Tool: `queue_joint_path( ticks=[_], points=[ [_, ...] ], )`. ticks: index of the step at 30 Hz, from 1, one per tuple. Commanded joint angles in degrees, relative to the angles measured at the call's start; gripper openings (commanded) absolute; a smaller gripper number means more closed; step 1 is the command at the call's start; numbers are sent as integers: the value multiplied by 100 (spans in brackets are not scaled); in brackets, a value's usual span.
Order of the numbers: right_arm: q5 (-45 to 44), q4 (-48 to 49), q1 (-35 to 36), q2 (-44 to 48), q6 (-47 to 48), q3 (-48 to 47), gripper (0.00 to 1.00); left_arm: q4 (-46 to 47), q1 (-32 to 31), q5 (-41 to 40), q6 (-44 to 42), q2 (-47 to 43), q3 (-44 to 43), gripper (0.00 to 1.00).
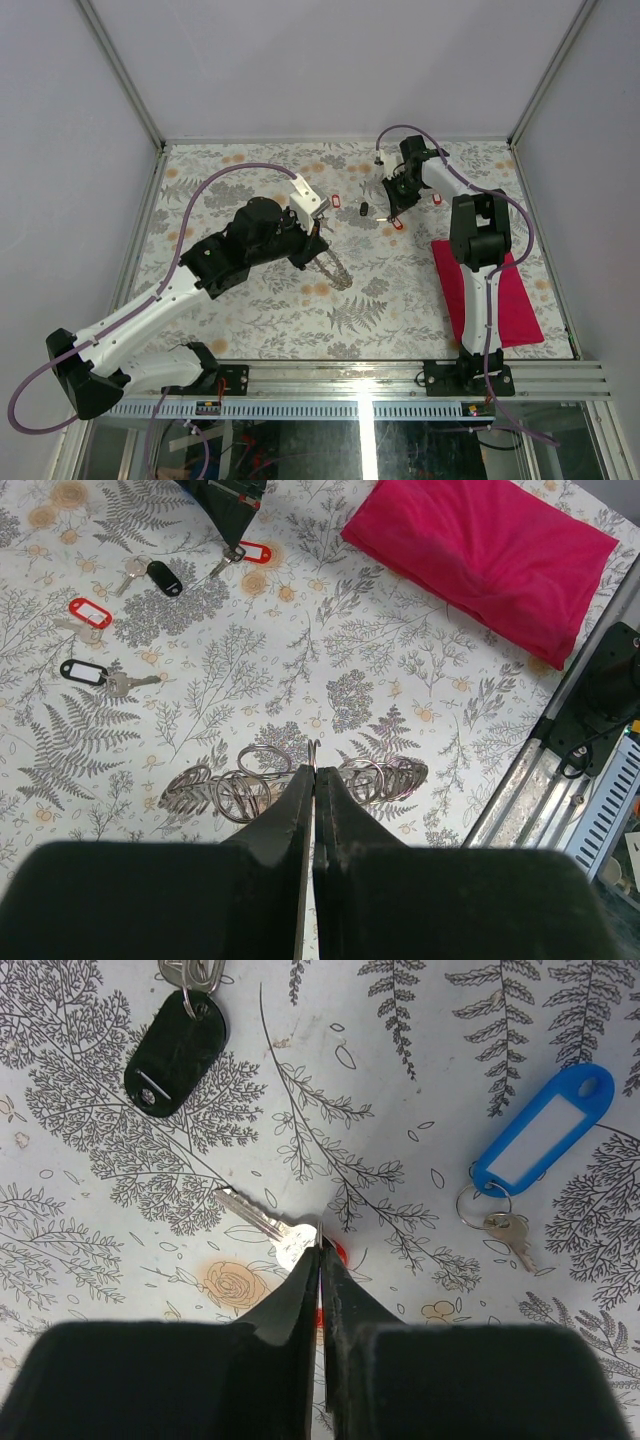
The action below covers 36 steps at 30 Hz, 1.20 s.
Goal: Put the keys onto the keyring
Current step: Pick up the key from the center of the board.
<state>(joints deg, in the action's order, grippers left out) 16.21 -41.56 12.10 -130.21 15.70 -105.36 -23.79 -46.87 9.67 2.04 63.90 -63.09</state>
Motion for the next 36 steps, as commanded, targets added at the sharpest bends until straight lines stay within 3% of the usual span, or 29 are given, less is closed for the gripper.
queue_joint_path(
  ticks=[1, 22, 29, 36],
  points=[
    [147, 2, -28, 288, 35, -75, 3, 248, -41, 103, 87, -34, -252, 0],
    [86, 883, -26, 1877, -243, 1034, 0, 416, -50, 48, 94, -106, -225, 0],
    [631, 1574, -14, 3054, -584, 1939, 0, 833, -52, -180, -10, -365, -60, 0],
    [1423, 2679, 76, 4918, -934, 3428, 0, 1064, -56, -161, -521, -339, -68, 0]
  ],
)
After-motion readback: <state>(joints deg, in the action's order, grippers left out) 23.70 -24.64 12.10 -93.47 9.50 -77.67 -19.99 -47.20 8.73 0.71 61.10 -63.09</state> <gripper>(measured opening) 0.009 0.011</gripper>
